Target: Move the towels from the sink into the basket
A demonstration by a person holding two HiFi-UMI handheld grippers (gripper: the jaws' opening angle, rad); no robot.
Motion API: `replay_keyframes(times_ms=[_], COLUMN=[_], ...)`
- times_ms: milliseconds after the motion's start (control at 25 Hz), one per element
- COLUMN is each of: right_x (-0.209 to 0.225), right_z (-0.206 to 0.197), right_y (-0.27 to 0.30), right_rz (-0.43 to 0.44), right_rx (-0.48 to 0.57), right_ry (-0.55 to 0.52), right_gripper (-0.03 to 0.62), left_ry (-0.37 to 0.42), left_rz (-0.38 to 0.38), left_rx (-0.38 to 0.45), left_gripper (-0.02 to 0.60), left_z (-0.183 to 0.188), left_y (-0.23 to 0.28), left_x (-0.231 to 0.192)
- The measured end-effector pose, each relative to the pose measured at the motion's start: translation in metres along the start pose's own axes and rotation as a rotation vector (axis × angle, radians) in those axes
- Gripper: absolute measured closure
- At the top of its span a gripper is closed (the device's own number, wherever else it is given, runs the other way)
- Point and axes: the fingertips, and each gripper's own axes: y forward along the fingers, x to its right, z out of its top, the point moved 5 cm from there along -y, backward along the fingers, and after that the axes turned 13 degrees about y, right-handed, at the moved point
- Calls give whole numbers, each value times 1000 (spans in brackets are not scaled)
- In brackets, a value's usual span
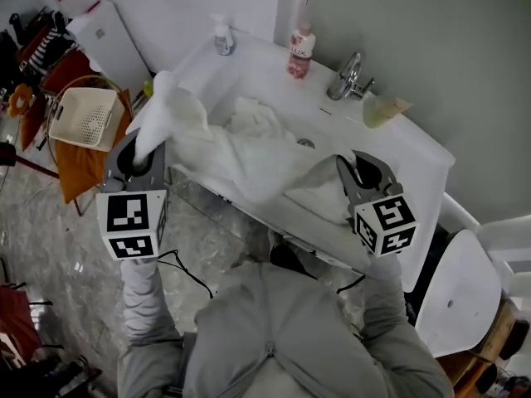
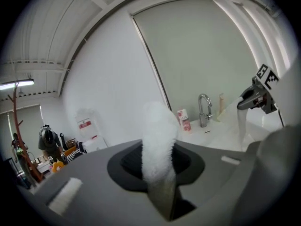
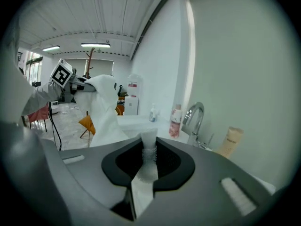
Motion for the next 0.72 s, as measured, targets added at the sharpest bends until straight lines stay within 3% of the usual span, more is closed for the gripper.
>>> replay_keyframes(times_ms=[360,520,720], right_x=[-109,-163,-226], right_z=[45,53,63], right_y=[24,38,63], right_rz=[196,277,415], right_rx=[94,104,90], right_ry=[-122,-151,-205], right_gripper=[549,549,549], left_ry=[-57,-73,-134], left_rz=[212,286,392], left_rx=[-83,-97,-182], left_gripper=[436,436,436], left_z=[-64,-93,-134], left_y=[-114,-158,-214], left_x=[-68,-96,-120])
